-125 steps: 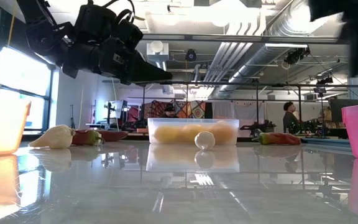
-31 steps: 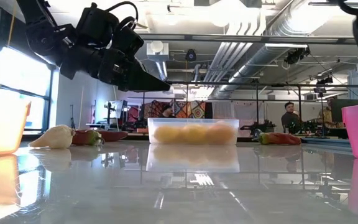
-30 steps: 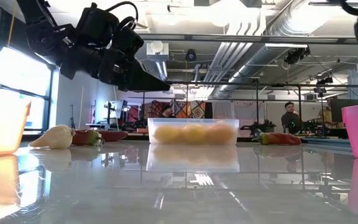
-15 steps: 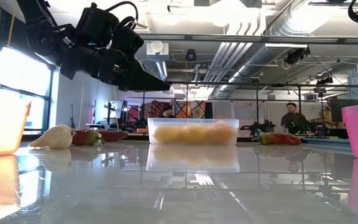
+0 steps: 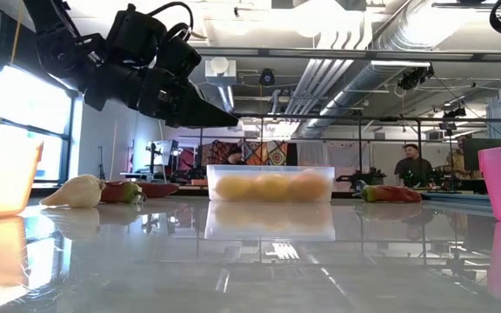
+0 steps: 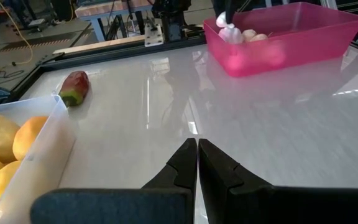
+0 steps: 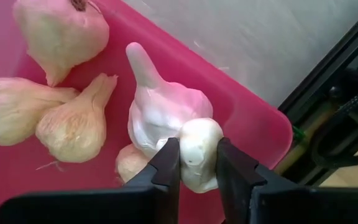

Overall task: Sort produce into baskets
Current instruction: Put the right garlic into the pink bin, then put the garlic into the pink bin

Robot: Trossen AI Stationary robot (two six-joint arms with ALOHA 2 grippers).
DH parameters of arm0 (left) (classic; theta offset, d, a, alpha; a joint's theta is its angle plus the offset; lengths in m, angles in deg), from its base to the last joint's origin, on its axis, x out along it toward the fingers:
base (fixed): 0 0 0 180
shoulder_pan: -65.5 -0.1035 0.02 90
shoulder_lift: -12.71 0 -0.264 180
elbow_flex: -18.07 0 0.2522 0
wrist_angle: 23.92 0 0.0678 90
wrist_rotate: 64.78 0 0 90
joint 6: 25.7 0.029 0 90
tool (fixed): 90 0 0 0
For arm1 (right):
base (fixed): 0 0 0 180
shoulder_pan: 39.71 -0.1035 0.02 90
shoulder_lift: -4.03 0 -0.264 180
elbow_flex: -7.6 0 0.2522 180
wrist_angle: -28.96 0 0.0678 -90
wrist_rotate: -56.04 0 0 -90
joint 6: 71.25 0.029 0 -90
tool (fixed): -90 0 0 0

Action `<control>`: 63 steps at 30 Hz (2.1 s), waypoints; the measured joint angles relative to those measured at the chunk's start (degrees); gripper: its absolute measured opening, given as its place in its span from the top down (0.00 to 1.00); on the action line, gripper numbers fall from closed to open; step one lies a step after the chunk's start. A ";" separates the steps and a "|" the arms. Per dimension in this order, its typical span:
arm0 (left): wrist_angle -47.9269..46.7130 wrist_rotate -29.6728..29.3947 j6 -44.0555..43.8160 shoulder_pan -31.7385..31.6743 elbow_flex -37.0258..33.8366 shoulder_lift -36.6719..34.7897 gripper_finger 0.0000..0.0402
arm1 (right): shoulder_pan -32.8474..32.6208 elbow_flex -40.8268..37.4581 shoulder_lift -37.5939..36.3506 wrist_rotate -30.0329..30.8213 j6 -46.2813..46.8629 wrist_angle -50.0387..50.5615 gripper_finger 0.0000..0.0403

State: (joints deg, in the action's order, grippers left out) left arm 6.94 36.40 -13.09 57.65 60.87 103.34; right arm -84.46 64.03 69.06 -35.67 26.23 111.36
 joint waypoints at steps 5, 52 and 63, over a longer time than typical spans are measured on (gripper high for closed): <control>0.00 0.01 0.00 0.01 -0.01 0.00 0.99 | 0.02 0.08 1.67 1.19 -2.08 0.34 0.76; -36.19 -0.07 2.49 3.49 10.46 -8.13 1.00 | 12.79 -0.77 2.50 39.53 -41.11 -17.87 0.96; -66.11 -7.71 -2.03 9.26 17.76 -9.38 0.99 | 24.91 -12.06 2.50 38.97 -73.07 -59.63 0.99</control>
State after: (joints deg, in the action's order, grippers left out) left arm -59.17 28.69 -15.13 66.91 78.63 93.96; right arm -59.55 51.97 71.56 3.30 -46.84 51.73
